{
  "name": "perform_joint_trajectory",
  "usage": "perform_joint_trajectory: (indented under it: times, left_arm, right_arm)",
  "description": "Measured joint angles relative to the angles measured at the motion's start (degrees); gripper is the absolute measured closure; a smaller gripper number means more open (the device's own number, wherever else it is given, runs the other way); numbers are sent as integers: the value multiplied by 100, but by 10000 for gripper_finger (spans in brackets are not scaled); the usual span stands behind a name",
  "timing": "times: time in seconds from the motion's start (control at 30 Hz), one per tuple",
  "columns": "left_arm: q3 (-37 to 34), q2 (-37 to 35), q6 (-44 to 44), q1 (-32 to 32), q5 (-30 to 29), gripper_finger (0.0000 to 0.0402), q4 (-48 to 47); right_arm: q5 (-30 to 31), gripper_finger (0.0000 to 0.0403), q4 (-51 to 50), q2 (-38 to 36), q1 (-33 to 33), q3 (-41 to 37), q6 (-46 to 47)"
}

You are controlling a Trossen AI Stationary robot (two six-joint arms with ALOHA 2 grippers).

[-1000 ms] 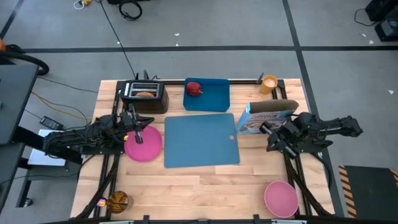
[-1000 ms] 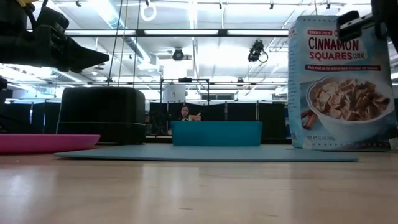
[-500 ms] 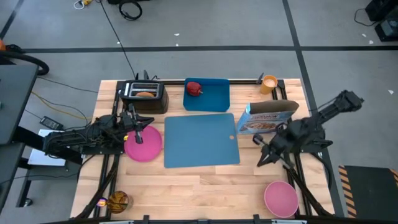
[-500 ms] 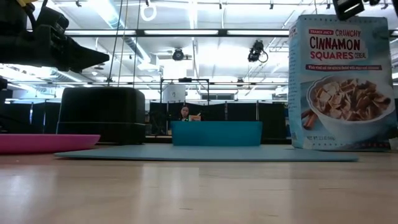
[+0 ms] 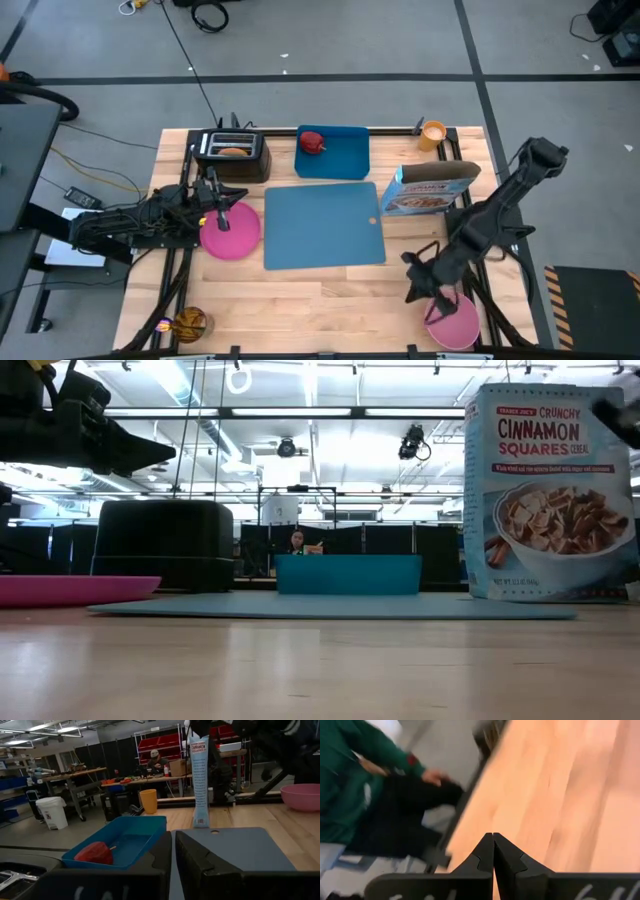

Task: Arrange a breakfast setting
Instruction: Put the pink bowl on the blue placemat

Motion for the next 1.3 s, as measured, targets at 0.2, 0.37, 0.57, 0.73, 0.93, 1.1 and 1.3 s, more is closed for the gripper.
perform_joint_trajectory:
  times: [0.2, 0.37, 0.57, 0.73, 0.93, 1.1, 1.3]
  left_arm:
    - [0, 0, 0, 0, 0, 370, 0]
    - [0, 0, 1, -1, -1, 370, 0]
    - [0, 0, 1, 0, -2, 370, 0]
    - [0, 0, 1, 0, -1, 370, 0]
    - [0, 0, 1, 0, 0, 370, 0]
    - [0, 0, -1, -1, 0, 370, 0]
    - [0, 0, 1, 0, 0, 370, 0]
  right_arm:
    - [-94, 396, -1630, 664, 682, 847, 962]
    - [-37, 391, -3064, 982, 1016, 1443, 1334]
    - [480, 349, -3850, 986, 1035, 1491, 1815]
    - [278, 295, -3826, 989, 1103, 1394, 1717]
    - [30, 267, -3794, 991, 1186, 1216, 1703]
    - [-31, 272, -3648, 989, 1190, 1033, 1706]
    - [-435, 287, -2987, 991, 1193, 700, 1694]
